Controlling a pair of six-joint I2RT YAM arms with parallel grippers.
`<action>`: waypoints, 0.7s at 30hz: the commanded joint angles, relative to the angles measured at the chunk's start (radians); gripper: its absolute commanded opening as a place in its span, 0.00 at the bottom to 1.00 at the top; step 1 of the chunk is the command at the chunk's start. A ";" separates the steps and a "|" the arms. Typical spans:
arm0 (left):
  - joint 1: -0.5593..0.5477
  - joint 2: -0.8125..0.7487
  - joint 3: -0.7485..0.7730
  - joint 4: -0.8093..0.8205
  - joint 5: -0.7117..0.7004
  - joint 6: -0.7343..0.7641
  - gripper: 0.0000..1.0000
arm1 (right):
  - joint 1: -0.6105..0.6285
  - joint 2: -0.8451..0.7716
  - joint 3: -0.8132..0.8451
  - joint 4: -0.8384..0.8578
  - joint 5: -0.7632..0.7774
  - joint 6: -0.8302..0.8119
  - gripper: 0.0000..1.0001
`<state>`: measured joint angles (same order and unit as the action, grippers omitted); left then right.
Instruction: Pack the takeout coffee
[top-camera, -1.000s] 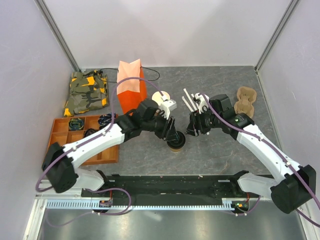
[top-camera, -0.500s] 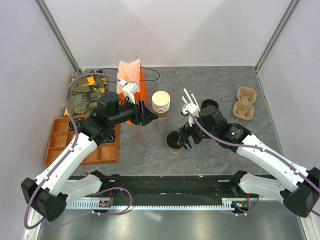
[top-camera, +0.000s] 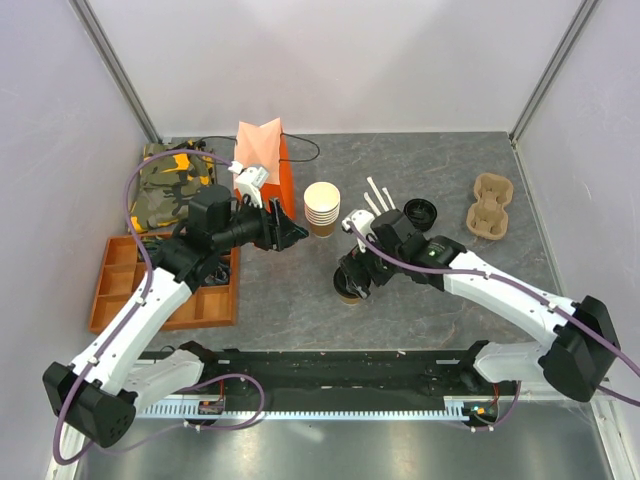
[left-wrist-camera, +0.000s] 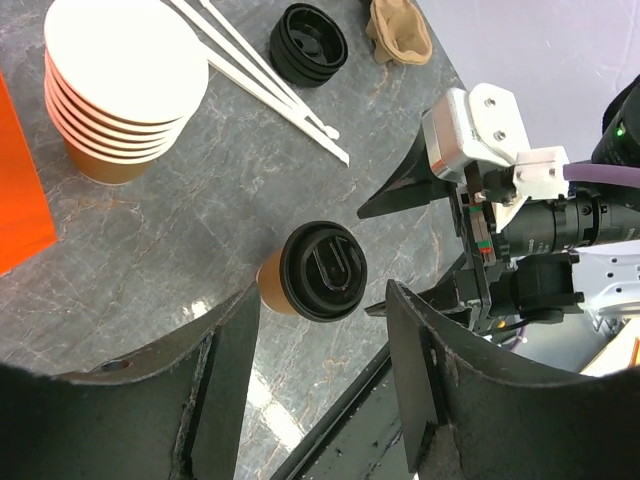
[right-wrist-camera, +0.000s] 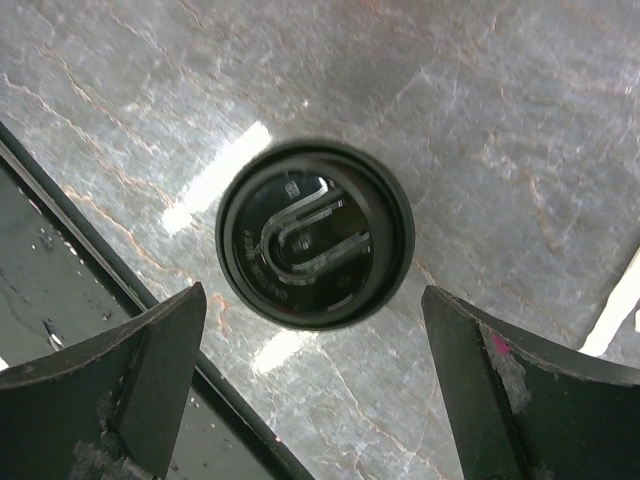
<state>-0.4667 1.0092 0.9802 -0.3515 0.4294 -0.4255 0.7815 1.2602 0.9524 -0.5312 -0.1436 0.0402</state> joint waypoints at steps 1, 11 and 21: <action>0.003 0.015 0.012 0.009 0.043 -0.024 0.61 | 0.021 0.024 0.074 0.023 0.010 -0.008 0.98; 0.005 0.031 0.018 0.014 0.054 -0.025 0.61 | 0.047 0.091 0.100 0.002 0.045 -0.033 0.98; 0.005 0.052 0.023 0.016 0.055 -0.033 0.61 | 0.071 0.111 0.103 0.010 0.075 -0.059 0.98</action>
<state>-0.4660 1.0546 0.9806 -0.3573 0.4564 -0.4294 0.8410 1.3602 1.0073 -0.5346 -0.1028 0.0143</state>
